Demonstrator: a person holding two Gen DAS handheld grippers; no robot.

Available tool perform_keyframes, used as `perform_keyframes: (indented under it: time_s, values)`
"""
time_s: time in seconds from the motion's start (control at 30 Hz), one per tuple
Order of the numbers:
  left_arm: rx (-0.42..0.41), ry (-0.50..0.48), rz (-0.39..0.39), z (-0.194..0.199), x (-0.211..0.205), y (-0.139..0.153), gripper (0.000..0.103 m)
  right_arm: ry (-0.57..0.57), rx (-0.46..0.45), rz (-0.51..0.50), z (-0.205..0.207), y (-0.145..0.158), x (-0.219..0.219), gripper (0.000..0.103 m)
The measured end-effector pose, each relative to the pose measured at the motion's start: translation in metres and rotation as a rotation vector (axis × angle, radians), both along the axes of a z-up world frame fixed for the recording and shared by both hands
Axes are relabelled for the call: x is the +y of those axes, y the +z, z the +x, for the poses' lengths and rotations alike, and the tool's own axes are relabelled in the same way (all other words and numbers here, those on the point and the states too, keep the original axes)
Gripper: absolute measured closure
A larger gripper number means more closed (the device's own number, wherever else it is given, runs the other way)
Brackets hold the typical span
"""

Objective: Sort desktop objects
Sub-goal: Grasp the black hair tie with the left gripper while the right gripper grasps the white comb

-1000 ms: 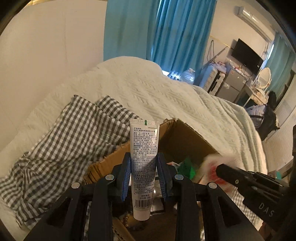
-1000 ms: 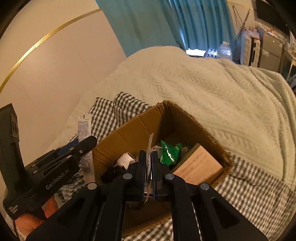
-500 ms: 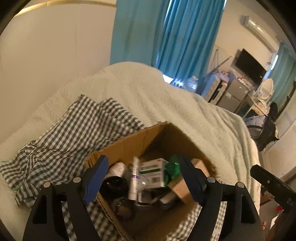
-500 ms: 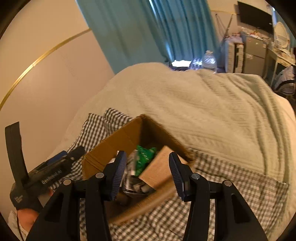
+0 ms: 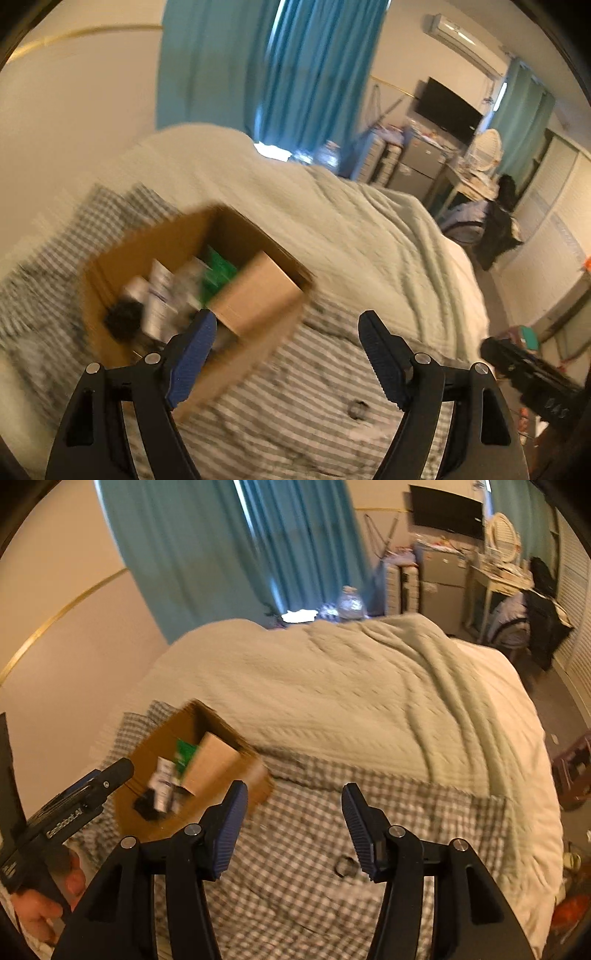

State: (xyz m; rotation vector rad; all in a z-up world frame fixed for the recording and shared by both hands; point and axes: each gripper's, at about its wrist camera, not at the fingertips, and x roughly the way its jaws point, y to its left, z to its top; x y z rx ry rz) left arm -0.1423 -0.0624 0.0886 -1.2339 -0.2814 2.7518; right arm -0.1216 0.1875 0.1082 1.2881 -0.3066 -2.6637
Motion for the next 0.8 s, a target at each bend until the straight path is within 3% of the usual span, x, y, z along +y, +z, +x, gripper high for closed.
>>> perform_keyframes:
  time_s: [0.13, 0.2, 0.4, 0.57, 0.73, 0.8]
  values:
    - [-0.106, -0.047, 0.026, 0.014, 0.043, -0.067, 0.021, -0.048, -0.101, 0.033, 0.012, -0.055, 0.032, 0.047]
    - [-0.158, -0.058, -0.013, 0.02, 0.062, -0.104, 0.021, -0.065, -0.159, 0.061, 0.015, -0.081, 0.043, 0.047]
    - [-0.232, -0.144, -0.137, 0.027, 0.111, -0.173, 0.021, -0.137, -0.304, 0.056, 0.02, -0.155, 0.085, 0.047]
    - [-0.231, -0.213, -0.23, 0.021, 0.147, -0.208, 0.021, -0.215, -0.376, -0.014, 0.015, -0.206, 0.111, 0.047]
    - [-0.272, -0.184, -0.159, 0.003, 0.16, -0.23, 0.021, -0.268, -0.426, -0.112, 0.011, -0.246, 0.112, 0.048]
    - [-0.287, -0.159, -0.188, -0.004, 0.165, -0.24, 0.027, -0.267, -0.443, -0.117, 0.006, -0.258, 0.109, 0.048]
